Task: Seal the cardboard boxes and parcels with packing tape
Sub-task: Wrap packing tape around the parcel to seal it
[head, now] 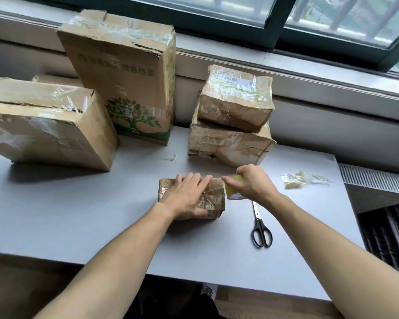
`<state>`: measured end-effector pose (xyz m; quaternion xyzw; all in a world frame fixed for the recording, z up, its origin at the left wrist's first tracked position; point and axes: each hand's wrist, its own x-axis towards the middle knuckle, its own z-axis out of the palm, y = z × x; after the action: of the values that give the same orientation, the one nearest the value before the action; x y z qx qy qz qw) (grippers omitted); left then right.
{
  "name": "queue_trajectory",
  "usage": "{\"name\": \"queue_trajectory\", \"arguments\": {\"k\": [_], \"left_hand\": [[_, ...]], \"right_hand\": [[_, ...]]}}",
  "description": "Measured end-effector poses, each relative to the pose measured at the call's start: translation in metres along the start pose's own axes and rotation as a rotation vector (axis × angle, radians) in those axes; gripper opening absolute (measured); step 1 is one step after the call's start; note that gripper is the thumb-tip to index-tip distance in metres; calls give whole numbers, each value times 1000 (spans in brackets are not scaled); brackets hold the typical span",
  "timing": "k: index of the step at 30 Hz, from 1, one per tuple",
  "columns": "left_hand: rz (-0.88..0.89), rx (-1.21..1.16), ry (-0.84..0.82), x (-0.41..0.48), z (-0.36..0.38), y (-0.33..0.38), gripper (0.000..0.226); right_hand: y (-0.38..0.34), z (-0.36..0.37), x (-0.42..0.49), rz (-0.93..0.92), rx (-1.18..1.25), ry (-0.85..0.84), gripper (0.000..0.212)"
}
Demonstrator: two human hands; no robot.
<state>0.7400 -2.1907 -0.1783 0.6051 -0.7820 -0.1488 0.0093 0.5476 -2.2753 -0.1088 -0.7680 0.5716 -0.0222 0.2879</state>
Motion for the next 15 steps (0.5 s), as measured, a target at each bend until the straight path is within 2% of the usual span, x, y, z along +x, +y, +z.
{"name": "queue_trajectory", "arguments": {"k": [4, 8, 10, 15], "left_hand": [[3, -2, -5, -1, 2, -3, 99], [18, -105, 57, -3, -2, -2, 63], [12, -162, 83, -1, -5, -2, 55], [-12, -171, 88, 0, -5, -3, 53]], "right_hand": [[0, -1, -3, 3, 0, 33, 49], [1, -2, -7, -32, -18, 46, 54], [0, -1, -7, -51, -34, 51, 57], [2, 3, -7, -64, -36, 56, 56]]}}
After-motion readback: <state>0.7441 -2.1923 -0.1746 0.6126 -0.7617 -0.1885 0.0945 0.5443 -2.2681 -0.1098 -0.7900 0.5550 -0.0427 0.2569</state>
